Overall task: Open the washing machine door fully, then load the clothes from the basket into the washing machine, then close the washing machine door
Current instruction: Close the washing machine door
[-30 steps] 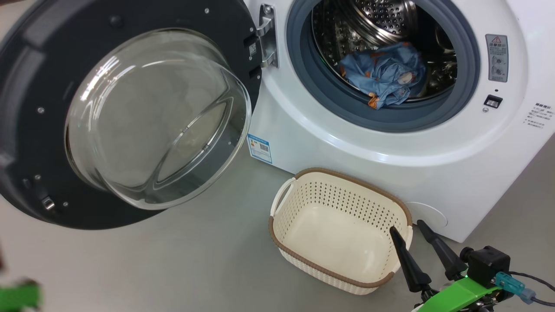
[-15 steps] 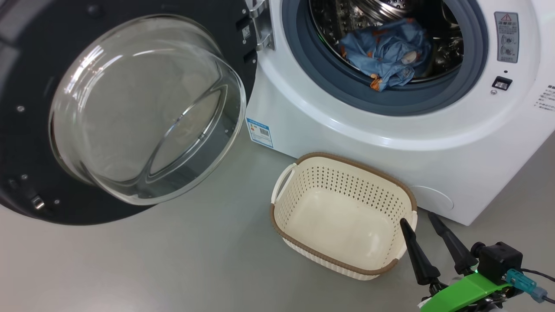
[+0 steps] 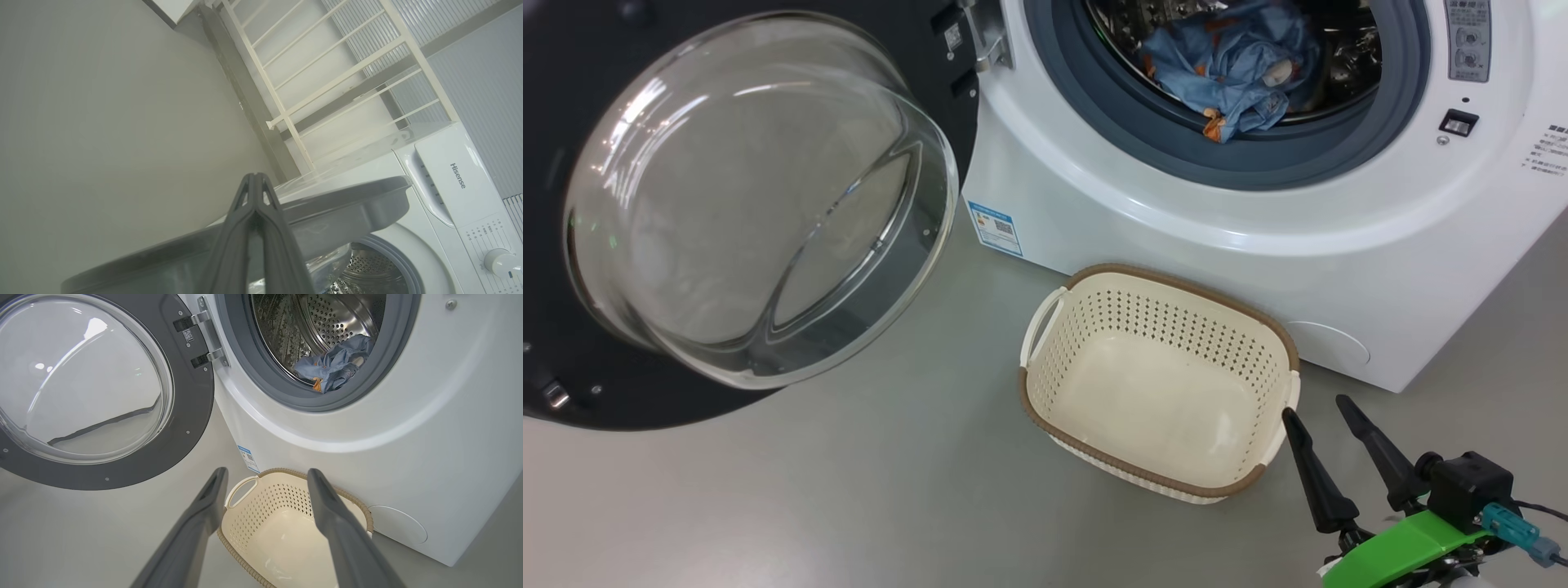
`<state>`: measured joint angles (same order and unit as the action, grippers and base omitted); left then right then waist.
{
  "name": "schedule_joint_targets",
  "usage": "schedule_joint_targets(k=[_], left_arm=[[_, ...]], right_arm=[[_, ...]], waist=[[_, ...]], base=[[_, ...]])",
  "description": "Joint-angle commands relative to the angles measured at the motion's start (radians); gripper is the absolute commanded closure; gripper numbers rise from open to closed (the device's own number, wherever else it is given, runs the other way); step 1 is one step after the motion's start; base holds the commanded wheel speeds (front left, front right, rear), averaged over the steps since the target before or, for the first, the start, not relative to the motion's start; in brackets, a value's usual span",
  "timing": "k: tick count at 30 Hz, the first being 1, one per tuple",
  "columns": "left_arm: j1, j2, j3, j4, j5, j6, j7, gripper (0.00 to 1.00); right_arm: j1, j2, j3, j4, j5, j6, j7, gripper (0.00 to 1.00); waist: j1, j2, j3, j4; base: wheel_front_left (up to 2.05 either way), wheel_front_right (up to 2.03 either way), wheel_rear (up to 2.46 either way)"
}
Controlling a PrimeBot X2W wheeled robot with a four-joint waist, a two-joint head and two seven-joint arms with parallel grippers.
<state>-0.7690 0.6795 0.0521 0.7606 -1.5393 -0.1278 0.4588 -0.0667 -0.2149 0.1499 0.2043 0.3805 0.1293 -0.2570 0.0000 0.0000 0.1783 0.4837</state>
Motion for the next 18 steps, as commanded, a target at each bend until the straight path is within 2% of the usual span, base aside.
schedule_joint_targets(k=[1, 9, 18], left_arm=[[-0.038, 0.081, 0.018, -0.003, -0.001, -0.003, 0.019, 1.00], [-0.038, 0.058, 0.004, 0.018, -0.009, -0.003, 0.038, 1.00], [-0.010, 0.035, -0.019, 0.006, -0.038, -0.003, 0.136, 1.00]], right_arm=[[-0.025, -0.010, 0.022, -0.028, -0.005, 0.001, -0.005, 0.00], [-0.032, -0.020, 0.021, -0.030, -0.011, 0.001, -0.005, 0.00], [-0.034, -0.020, 0.019, -0.027, -0.014, 0.001, -0.005, 0.00]], waist=[[0.0000, 0.0000, 0.006, -0.005], [0.0000, 0.0000, 0.015, -0.016], [0.0000, 0.0000, 0.004, -0.018]], base=[[0.00, 0.00, 0.00], [0.00, 0.00, 0.00], [0.00, 0.00, 0.00]])
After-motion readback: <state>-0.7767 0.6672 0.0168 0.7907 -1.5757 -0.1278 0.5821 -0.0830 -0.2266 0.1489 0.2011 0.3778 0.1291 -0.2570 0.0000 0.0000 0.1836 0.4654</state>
